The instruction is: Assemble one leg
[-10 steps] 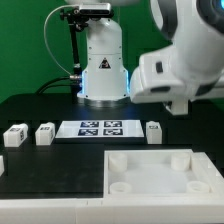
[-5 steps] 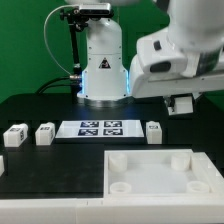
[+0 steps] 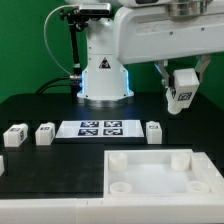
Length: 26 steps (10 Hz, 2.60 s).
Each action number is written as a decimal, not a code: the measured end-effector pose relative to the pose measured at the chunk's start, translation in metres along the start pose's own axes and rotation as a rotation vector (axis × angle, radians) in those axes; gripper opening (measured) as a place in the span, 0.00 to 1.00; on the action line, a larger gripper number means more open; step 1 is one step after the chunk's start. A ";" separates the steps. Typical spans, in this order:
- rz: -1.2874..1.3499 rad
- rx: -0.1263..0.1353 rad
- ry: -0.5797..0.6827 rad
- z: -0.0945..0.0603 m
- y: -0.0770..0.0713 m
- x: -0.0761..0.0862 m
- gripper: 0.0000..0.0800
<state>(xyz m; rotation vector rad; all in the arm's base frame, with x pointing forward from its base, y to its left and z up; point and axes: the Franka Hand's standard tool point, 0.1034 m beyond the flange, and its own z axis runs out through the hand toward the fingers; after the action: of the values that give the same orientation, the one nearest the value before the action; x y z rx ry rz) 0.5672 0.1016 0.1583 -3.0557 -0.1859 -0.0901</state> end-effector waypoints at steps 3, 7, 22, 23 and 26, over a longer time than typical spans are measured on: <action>-0.009 -0.013 0.290 0.000 0.004 0.011 0.37; -0.012 0.014 0.467 0.015 -0.013 0.078 0.37; -0.026 -0.018 0.498 0.088 0.001 0.055 0.37; -0.026 -0.018 0.498 0.088 0.001 0.055 0.58; -0.027 -0.018 0.498 0.088 0.001 0.055 0.80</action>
Offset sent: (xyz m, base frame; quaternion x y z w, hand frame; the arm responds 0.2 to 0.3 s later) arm 0.0891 0.0001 -0.0162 -0.0156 0.3105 -0.0565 0.9487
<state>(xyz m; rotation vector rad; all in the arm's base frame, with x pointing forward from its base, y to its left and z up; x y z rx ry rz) 0.6267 0.1148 0.0737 -2.9297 -0.1892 -0.8414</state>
